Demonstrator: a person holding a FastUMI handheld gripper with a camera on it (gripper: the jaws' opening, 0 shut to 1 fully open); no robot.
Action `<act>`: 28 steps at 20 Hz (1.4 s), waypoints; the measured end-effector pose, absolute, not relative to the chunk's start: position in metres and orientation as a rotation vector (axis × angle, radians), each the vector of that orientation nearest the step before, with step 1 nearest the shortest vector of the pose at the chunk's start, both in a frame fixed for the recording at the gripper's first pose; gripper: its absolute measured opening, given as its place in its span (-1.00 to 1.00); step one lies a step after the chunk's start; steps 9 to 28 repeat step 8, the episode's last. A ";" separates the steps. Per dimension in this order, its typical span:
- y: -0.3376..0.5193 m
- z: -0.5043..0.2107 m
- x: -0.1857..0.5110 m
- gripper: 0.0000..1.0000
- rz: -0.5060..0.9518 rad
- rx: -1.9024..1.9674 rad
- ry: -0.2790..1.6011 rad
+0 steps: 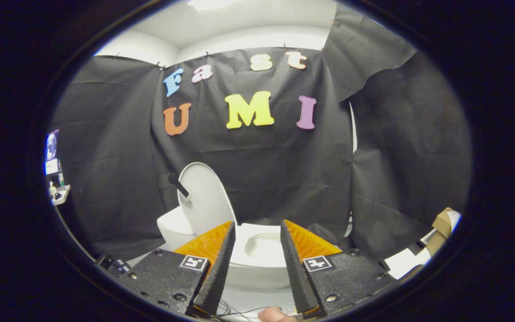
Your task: Open the toilet lid.
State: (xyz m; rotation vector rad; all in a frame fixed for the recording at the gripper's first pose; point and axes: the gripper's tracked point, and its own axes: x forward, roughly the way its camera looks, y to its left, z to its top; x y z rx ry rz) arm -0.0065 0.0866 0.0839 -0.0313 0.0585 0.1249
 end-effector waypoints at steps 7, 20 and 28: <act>0.066 0.087 -0.027 1.00 0.094 0.009 0.003; 0.063 0.085 -0.027 1.00 0.091 0.022 0.001; 0.063 0.085 -0.027 1.00 0.091 0.022 0.001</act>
